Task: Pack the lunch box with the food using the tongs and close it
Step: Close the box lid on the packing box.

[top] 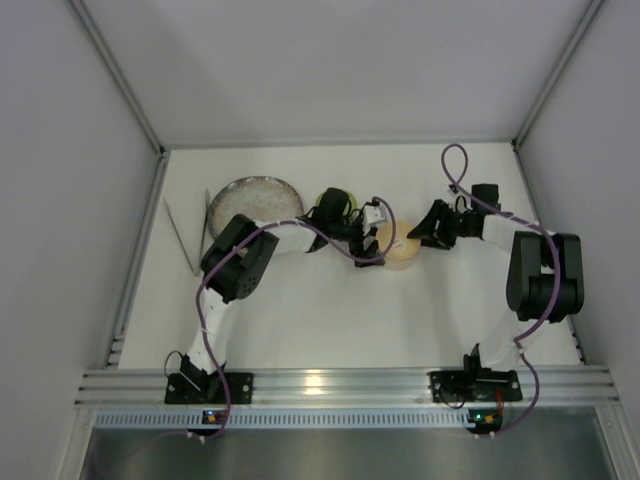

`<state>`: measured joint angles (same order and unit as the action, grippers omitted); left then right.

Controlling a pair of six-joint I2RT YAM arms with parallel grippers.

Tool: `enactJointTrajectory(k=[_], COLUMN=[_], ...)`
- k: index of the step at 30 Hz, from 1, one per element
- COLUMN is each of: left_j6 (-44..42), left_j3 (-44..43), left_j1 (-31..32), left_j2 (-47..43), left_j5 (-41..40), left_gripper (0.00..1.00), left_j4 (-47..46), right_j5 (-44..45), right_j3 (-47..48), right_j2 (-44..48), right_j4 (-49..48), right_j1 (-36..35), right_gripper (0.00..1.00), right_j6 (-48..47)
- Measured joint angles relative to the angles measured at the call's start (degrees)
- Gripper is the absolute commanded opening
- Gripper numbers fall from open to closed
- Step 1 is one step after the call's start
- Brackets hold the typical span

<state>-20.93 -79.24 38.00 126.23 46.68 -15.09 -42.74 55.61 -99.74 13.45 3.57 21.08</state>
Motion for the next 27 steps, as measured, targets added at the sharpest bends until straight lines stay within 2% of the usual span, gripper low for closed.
enactJointTrajectory(k=[10,16,27], left_j6=[1.7,5.3,6.0], left_j3=[-2.1,-4.7,-10.6], left_j1=[-0.2,-0.6,-1.0], left_j2=[1.7,1.9,0.4], left_j5=[1.7,1.4,0.4], left_gripper=[0.99,0.99,0.99], left_j4=[0.1,3.9,21.6], right_j5=[0.9,5.8,9.2], right_j3=[0.2,2.4,2.9], right_j2=[0.0,1.0,2.4], right_j4=[-0.5,1.6,2.5], right_j1=[-0.4,-1.9,-4.0], right_gripper=[0.50,0.43,0.39], right_j6=[0.6,-0.8,-1.6])
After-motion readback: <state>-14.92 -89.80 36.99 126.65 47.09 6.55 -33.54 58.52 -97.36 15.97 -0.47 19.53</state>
